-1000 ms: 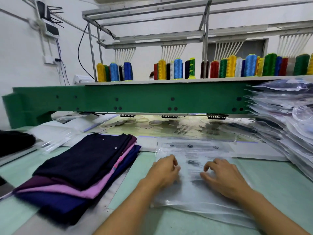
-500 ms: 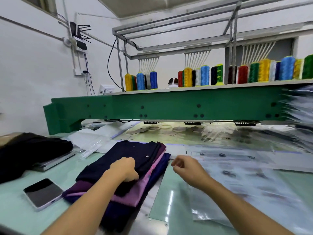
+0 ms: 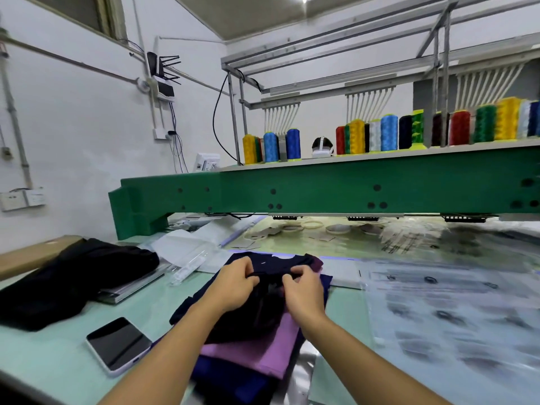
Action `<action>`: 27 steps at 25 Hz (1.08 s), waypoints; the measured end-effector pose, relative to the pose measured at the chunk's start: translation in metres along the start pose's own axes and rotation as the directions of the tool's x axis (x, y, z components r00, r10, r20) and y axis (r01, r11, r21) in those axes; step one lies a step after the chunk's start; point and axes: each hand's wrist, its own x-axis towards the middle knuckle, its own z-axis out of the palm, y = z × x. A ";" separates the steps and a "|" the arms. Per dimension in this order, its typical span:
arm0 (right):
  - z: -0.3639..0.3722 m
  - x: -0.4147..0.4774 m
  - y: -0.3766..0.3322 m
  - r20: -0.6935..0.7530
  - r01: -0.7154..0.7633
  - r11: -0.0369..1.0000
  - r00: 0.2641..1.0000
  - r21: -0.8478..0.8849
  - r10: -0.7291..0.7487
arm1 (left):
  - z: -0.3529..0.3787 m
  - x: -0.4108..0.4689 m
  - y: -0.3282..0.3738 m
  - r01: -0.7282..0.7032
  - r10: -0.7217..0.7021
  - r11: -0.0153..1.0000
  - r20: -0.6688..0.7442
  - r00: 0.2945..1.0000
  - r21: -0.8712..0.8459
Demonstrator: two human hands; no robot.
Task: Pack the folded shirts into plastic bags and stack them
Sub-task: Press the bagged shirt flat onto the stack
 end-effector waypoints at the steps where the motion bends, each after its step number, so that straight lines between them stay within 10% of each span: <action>1: 0.000 0.001 0.000 -0.066 0.032 0.999 0.997 -0.043 -0.035 | -0.002 0.002 -0.003 0.015 -0.015 1.000 -0.017 1.000 -0.015; 6: 0.008 0.000 0.004 0.192 -0.110 0.988 0.977 0.105 0.088 | -0.009 0.001 -0.007 0.080 -0.078 0.976 0.018 0.997 -0.200; 9: 0.011 0.005 -0.004 0.438 -0.463 0.780 0.857 0.421 0.272 | 0.006 -0.015 0.017 -0.067 0.093 0.968 0.098 0.991 -0.242; 12: 0.004 0.016 -0.001 0.339 -0.456 0.807 0.878 0.375 0.339 | 0.018 -0.030 0.031 -0.031 0.151 0.920 0.281 0.948 -0.391; 15: -0.008 0.020 0.015 0.201 -0.407 0.859 0.911 0.311 0.359 | 0.007 -0.020 0.000 0.175 -0.173 0.984 0.074 0.982 -0.020; 17: -0.016 0.020 0.022 0.248 -0.407 0.830 0.910 0.381 0.333 | -0.004 -0.014 -0.031 0.413 -0.421 0.852 -0.048 0.906 0.322; 20: -0.023 0.027 0.028 0.275 -0.370 0.831 0.922 0.416 0.273 | -0.006 -0.009 -0.059 0.463 -0.521 0.829 0.136 0.842 0.313; 23: -0.025 0.031 0.028 0.303 -0.276 0.900 0.937 0.336 0.174 | -0.009 -0.004 -0.058 0.454 -0.465 0.885 0.176 0.868 0.099; 27: -0.019 0.034 0.019 0.407 -0.294 0.920 0.897 0.261 0.171 | -0.006 0.007 -0.011 0.078 -0.107 0.987 0.217 0.970 0.138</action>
